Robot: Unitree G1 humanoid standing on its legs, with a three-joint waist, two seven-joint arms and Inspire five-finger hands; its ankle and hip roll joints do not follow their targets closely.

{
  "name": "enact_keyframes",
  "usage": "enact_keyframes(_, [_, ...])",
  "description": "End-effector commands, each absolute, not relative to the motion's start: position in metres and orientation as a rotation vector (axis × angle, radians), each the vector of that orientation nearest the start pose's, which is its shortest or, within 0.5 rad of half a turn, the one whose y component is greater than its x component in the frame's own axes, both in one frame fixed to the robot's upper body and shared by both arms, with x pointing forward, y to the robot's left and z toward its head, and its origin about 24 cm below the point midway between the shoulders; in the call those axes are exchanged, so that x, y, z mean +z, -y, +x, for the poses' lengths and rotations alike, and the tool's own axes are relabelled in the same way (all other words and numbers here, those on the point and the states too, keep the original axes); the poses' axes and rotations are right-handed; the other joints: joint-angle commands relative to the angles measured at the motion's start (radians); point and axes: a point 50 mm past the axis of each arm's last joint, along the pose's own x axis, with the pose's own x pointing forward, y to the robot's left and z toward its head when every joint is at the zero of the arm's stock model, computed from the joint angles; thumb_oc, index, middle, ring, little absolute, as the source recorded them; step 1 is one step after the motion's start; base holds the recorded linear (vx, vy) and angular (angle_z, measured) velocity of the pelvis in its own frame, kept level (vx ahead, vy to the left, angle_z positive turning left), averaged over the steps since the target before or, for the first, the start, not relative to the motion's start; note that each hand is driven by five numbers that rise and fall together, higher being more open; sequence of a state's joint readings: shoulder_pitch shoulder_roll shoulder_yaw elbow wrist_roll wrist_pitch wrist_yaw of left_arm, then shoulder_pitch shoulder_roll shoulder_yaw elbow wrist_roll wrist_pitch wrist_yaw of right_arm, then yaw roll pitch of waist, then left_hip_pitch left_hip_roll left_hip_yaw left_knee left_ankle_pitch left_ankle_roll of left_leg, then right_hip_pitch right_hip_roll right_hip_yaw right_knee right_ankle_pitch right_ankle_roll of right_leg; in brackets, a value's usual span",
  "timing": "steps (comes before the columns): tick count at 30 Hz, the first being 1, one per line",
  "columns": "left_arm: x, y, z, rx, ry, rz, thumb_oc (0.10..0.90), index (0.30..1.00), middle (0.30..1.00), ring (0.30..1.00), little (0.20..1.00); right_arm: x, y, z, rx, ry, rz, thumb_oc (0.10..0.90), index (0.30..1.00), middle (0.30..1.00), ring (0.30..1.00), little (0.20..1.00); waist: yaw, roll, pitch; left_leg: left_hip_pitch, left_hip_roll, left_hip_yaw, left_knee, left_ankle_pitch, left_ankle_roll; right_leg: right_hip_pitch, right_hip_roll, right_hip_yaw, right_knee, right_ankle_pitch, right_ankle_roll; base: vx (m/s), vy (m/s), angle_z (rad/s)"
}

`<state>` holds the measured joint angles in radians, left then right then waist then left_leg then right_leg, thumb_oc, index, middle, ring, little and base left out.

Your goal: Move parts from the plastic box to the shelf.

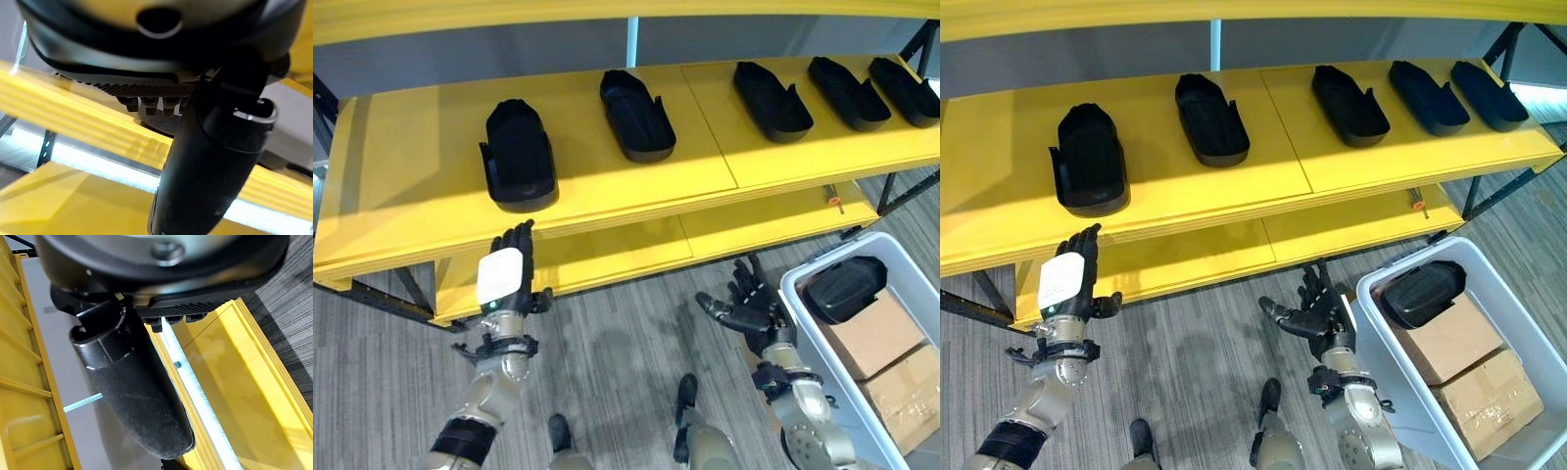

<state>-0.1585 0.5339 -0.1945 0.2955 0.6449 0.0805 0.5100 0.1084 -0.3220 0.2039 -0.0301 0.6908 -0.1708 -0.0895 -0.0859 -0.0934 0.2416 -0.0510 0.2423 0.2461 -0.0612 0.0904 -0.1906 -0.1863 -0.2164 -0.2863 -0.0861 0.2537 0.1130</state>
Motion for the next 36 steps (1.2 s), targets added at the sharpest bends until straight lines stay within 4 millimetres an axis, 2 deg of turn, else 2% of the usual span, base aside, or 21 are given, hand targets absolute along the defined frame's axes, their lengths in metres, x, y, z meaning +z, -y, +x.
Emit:
enact_keyframes(1, [0.118,-0.252,0.304,0.476,0.389,1.339,0.9,1.0,1.0,1.0,1.0,0.095,0.181,0.243,0.093,0.317,0.417,0.9,1.0,1.0,1.0,1.0,-0.013,-0.005,0.027,-0.041,0.015,0.025,0.068,-0.031,0.037,0.15,-0.113,-0.055,0.069,-0.136,0.108,0.0,0.0,0.0])
enact_keyframes(19, [0.137,-0.247,0.325,0.471,0.451,1.459,0.9,1.0,1.0,1.0,1.0,0.101,0.182,0.241,0.109,0.352,0.389,0.9,1.0,1.0,1.0,1.0,-0.045,-0.002,0.05,-0.066,0.009,0.038,0.1,-0.045,0.04,0.115,-0.117,-0.033,0.081,-0.136,0.108,0.0,0.004,-0.02])
enact_keyframes(36, [0.134,-0.253,0.332,0.512,0.392,1.413,0.9,1.0,1.0,1.0,1.0,0.102,0.179,0.238,0.14,0.352,0.359,0.9,1.0,1.0,1.0,1.0,-0.053,-0.01,0.085,-0.108,0.001,0.033,0.14,-0.057,0.046,0.088,-0.126,-0.023,0.093,-0.134,0.105,0.0,0.002,-0.01])
